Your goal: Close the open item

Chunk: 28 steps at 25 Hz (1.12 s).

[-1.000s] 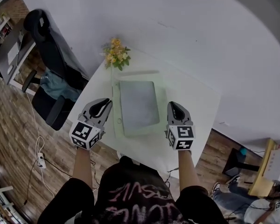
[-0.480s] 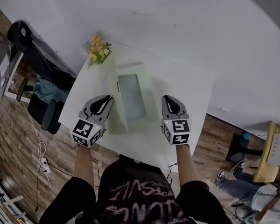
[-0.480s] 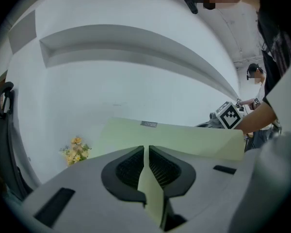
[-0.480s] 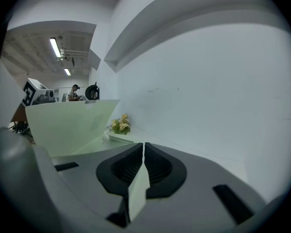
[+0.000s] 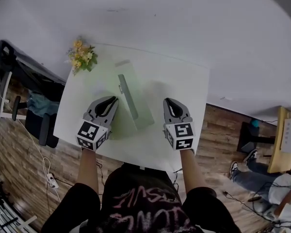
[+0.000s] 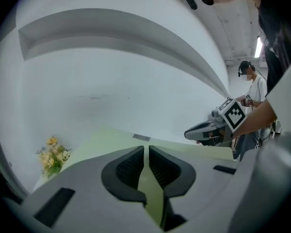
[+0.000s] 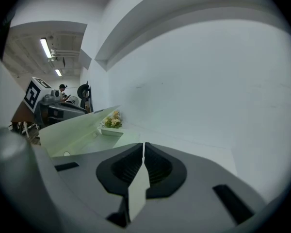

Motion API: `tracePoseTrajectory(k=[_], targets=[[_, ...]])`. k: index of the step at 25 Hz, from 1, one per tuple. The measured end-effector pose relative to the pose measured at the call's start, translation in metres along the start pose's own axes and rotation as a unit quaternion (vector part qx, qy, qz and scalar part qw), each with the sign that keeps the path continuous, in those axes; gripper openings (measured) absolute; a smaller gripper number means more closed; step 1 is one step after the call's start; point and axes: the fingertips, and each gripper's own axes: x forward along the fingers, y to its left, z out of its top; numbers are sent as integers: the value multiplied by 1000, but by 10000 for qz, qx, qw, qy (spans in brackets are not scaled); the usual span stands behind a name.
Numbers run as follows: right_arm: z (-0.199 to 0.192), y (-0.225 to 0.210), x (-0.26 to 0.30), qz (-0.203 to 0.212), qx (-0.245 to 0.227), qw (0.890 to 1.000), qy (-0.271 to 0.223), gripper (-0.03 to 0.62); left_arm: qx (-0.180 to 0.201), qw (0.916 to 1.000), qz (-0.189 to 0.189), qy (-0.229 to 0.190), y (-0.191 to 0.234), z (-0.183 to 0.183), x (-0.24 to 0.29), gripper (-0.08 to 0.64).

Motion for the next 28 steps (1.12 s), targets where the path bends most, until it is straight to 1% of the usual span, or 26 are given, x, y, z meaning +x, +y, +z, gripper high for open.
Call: tracePoseTrajectory(k=[5,11,17,20,26,28], targets=[[-10,-12,-4,-74,110,9999,29,28,-80,9996,-122,232,-12,-15,25,44],[-26,-21,-1,-104,206,9996,149,28,5,9979,-281,584,-23,-33,54,44],[-37,-27,6,-112,248,9992,276,28,-219,9947,-358,937,-27,-53,77,44],[-39,-29,10,-108,258,9991,322,28,-250,9921,-388,1166,-28,-65,86,44],[-44,-31,19,-75,261,9987,439,28,-107,9849,-381,1686,-28,-79,100,40],[-45,-30,21,-57,255,9986,466,28,4,9812,-367,1893,-28,-86,103,34]])
